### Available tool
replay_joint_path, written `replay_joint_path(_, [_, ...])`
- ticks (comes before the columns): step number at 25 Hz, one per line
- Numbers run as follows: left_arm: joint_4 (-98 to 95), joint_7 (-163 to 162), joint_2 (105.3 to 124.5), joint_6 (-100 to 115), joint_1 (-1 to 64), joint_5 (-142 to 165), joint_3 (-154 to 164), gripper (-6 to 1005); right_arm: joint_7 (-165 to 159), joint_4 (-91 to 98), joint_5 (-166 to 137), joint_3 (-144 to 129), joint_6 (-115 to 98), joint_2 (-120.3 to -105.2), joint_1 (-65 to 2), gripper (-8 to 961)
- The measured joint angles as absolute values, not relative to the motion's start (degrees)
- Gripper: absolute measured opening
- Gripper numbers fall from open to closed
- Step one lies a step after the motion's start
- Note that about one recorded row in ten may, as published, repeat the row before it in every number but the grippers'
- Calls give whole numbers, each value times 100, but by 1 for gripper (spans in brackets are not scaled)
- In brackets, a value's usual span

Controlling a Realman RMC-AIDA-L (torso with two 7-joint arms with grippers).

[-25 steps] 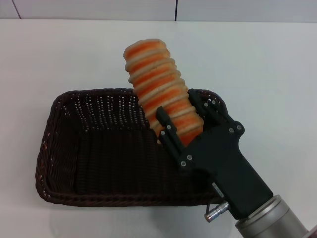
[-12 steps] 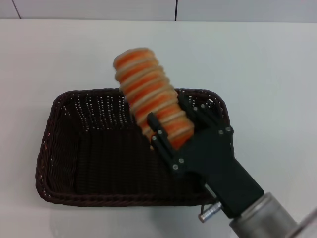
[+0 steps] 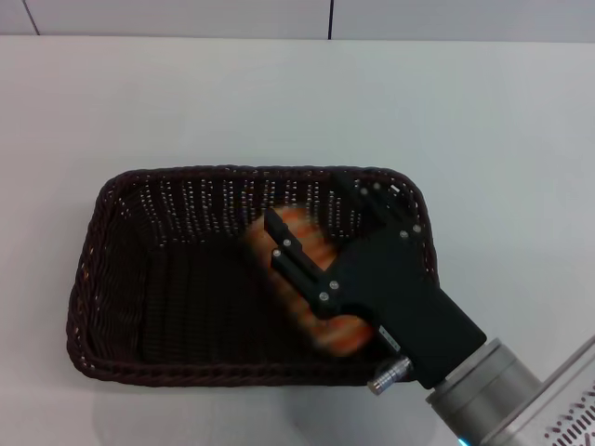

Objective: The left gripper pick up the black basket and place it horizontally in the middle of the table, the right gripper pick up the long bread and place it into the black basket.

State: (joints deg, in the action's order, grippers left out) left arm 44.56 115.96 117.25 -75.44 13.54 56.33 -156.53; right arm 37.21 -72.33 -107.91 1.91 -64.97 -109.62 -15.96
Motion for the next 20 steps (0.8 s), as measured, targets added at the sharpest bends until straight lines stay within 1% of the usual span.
replay_joint_path(5, [4464, 11560, 11720, -7520, 1352, 5633, -15653, 605, 3707, -7249, -10845, 214, -6654, -10949, -1541, 718])
replay_joint_path(7, [4465, 11559, 11719, -7514, 1355, 5633, -15653, 605, 3733, -7178, -10833, 217, -7026, -10958, -1445, 717])
replay_joint_path(8, [4460, 11559, 11718, -7512, 1361, 5633, -15653, 605, 3770, -7071, -10820, 226, -7372, -10990, -1333, 716])
replay_joint_path(9, [4460, 11559, 11718, -7512, 1361, 5633, -15653, 605, 3834, -6708, -10790, 330, -8325, -11139, -1009, 716])
replay_joint_path(10, [4435, 11562, 11718, -7503, 1375, 5634, -15653, 605, 3834, -6708, -10790, 330, -8325, -11139, -1009, 715])
replay_joint_path(11, [4420, 11566, 11718, -7496, 1386, 5634, -15653, 605, 3843, -6484, -10787, 445, -8793, -11255, -844, 714])
replay_joint_path(12, [4411, 11568, 11717, -7490, 1389, 5634, -15653, 605, 3809, -6192, -10777, 650, -9364, -11421, -637, 714])
replay_joint_path(13, [4407, 11570, 11717, -7488, 1393, 5634, -15653, 605, 3702, -5714, -10753, 1100, -10166, -11699, -360, 713])
replay_joint_path(14, [4407, 11570, 11717, -7488, 1393, 5634, -15653, 605, 3702, -5714, -10753, 1100, -10166, -11699, -360, 713])
replay_joint_path(15, [4393, 11585, 11736, -7481, 1398, 5635, -15654, 605, 3669, -5515, -10741, 1329, -10452, -11802, -264, 713])
replay_joint_path(17, [4360, 11601, 11760, -7480, 1400, 5651, -15653, 605, 3669, -5298, -10702, 1672, -10654, -11900, -193, 713])
replay_joint_path(20, [4198, 11667, 11772, -7464, 1396, 5698, -15653, 605, 3673, -5107, -10392, 1999, -10710, -11897, -306, 713])
